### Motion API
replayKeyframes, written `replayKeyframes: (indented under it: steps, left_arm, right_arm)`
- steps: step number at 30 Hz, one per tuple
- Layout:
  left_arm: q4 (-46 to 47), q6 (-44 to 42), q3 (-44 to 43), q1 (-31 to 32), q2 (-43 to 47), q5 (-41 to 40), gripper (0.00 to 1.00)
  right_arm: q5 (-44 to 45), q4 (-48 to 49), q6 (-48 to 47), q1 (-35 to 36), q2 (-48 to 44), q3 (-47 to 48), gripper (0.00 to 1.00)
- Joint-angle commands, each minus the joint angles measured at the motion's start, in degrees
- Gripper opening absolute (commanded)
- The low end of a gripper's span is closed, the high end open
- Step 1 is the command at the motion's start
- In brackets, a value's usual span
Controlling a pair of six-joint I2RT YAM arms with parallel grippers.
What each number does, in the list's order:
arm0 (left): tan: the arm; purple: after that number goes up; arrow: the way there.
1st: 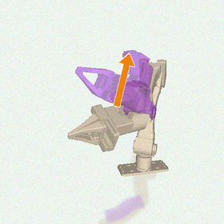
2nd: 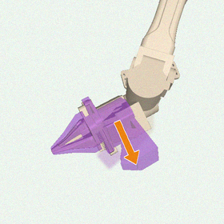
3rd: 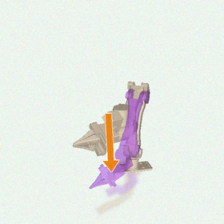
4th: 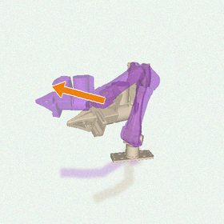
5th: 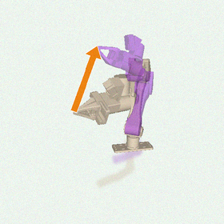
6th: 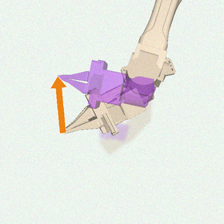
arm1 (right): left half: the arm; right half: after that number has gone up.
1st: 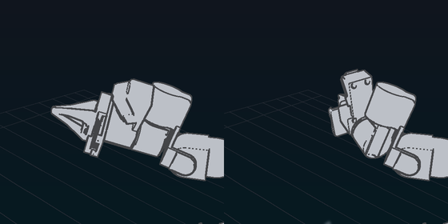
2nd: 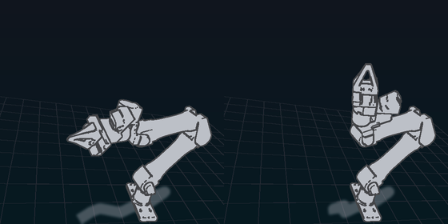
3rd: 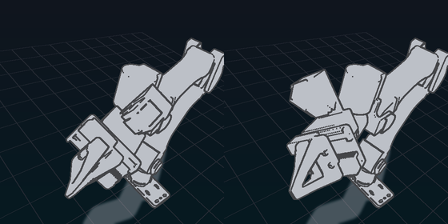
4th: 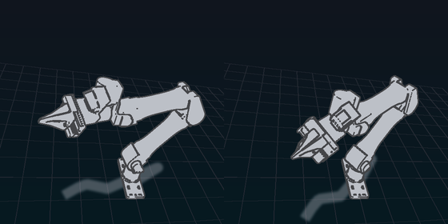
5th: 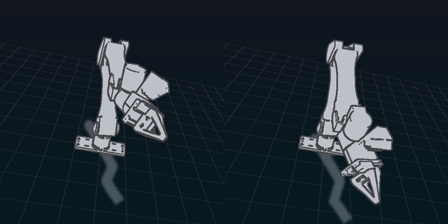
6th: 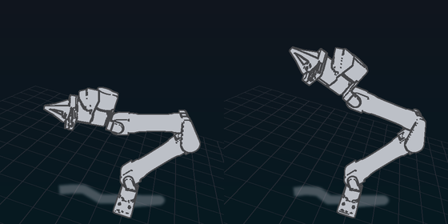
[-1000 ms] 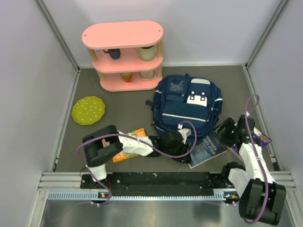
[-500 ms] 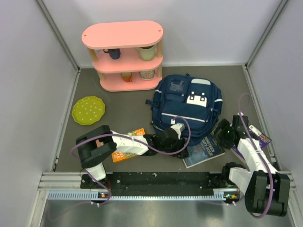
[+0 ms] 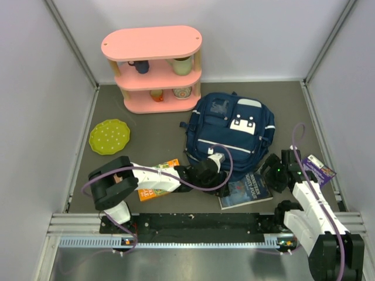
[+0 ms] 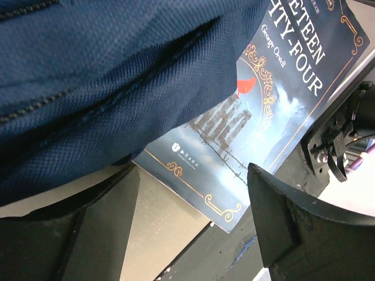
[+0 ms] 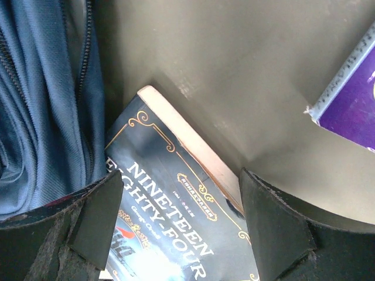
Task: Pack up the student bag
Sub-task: Pick up the book from the center of the board.
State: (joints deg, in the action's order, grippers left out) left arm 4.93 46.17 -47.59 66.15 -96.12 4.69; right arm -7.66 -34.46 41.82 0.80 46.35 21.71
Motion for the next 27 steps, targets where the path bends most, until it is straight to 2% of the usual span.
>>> replayKeyframes:
  steps: [1, 7, 12, 17, 20, 21, 23, 27]
  left_arm:
    - [0.08, 0.23, 2.85, 0.30, 2.86, 1.29, 0.79]
    - [-1.85, 0.15, 4.70, 0.38, 6.11, -0.73, 0.80]
    - [0.25, -0.29, 4.35, 0.38, 5.24, 1.11, 0.81]
    - [6.92, 1.46, 4.35, 0.38, 2.52, 4.88, 0.81]
    - [12.72, 3.21, 4.61, 0.47, 0.59, 8.13, 0.81]
    - [14.13, 3.48, 4.44, 0.38, -0.03, 9.88, 0.81]
    - [16.43, 3.93, 3.83, 0.47, -2.14, 11.30, 0.79]
    - [16.43, 3.13, 1.72, 0.38, -3.29, 11.84, 0.73]
  right_arm:
    - [3.96, -3.77, 4.67, 1.14, 0.58, 0.61, 0.80]
    - [10.21, -2.98, 3.44, 1.14, 3.13, 2.72, 0.82]
    - [12.85, -2.55, 3.00, 1.22, 2.08, 3.86, 0.82]
    - [2.23, -0.53, 2.30, 1.13, 4.71, 1.23, 0.80]
    - [-4.89, 0.87, 0.72, 1.22, 5.86, -1.05, 0.75]
    - [-8.91, 1.06, 0.63, 1.22, 4.90, -1.58, 0.70]
    - [-11.66, 0.97, 1.42, 1.75, 3.23, -2.29, 0.65]
    - [-16.05, -0.78, 1.95, 1.75, -2.39, -1.33, 0.46]
